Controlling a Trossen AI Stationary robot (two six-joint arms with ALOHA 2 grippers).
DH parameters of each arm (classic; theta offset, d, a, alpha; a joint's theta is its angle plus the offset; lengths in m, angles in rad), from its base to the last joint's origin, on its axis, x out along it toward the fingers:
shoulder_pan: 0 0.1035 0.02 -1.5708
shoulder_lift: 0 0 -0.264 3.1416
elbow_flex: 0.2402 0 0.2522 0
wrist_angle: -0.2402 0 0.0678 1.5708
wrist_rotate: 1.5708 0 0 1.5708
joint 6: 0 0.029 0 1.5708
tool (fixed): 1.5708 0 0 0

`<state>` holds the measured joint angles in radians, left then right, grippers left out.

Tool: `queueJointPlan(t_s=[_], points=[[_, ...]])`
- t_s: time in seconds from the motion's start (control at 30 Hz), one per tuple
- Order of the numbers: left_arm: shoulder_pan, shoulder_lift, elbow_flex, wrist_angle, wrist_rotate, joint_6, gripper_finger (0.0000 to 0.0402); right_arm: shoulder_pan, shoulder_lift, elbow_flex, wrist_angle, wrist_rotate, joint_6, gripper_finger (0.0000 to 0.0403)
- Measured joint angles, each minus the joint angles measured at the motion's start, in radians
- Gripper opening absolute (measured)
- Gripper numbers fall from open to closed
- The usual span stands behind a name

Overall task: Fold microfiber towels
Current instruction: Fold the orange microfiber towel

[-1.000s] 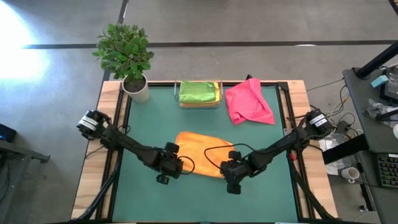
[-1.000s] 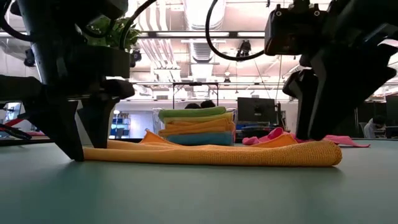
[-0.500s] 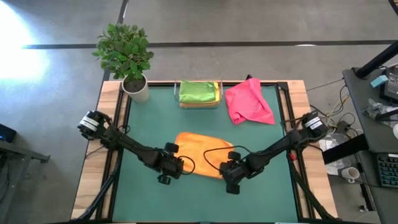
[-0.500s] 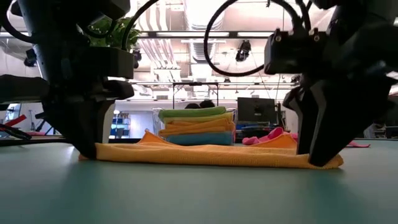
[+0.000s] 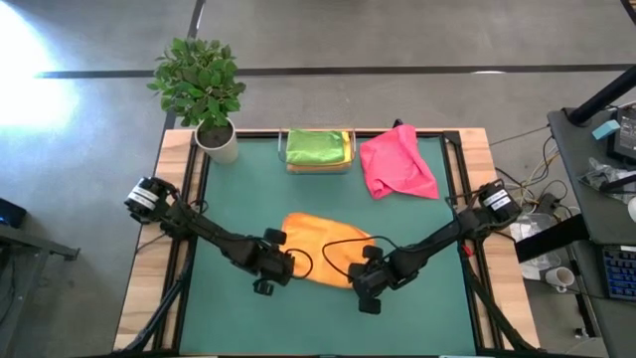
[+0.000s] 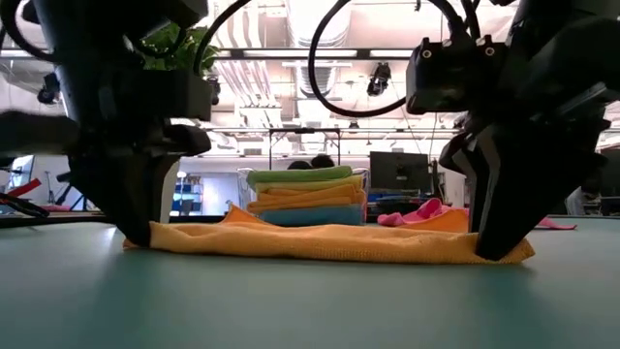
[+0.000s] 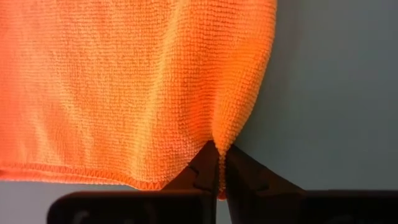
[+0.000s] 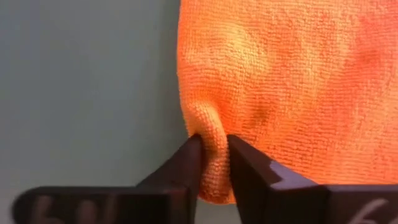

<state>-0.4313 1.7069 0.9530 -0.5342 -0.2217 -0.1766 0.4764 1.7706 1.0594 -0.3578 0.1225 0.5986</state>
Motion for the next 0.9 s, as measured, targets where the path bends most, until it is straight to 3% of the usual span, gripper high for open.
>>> queueJointPlan(t_s=[0.13, 0.3, 0.6, 0.9], points=[[-0.001, 0.000, 0.029, 0.003, 0.054, -0.001, 0.0001, 0.004, 0.000, 0.029, -0.039, -0.008, 0.039, 0.0016], [-0.003, 0.000, 0.066, -0.019, 0.162, -0.004, 0.0001, 0.027, -0.018, 0.072, -0.093, 0.002, 0.105, 0.0011], [-0.032, -0.034, 0.186, -0.222, 0.231, -0.001, 0.0000, 0.120, -0.026, 0.232, -0.225, 0.020, 0.262, 0.0011], [-0.120, -0.145, 0.323, -0.286, 0.255, -0.095, 0.0000, 0.223, -0.026, 0.456, -0.370, 0.197, 0.438, 0.0011]])
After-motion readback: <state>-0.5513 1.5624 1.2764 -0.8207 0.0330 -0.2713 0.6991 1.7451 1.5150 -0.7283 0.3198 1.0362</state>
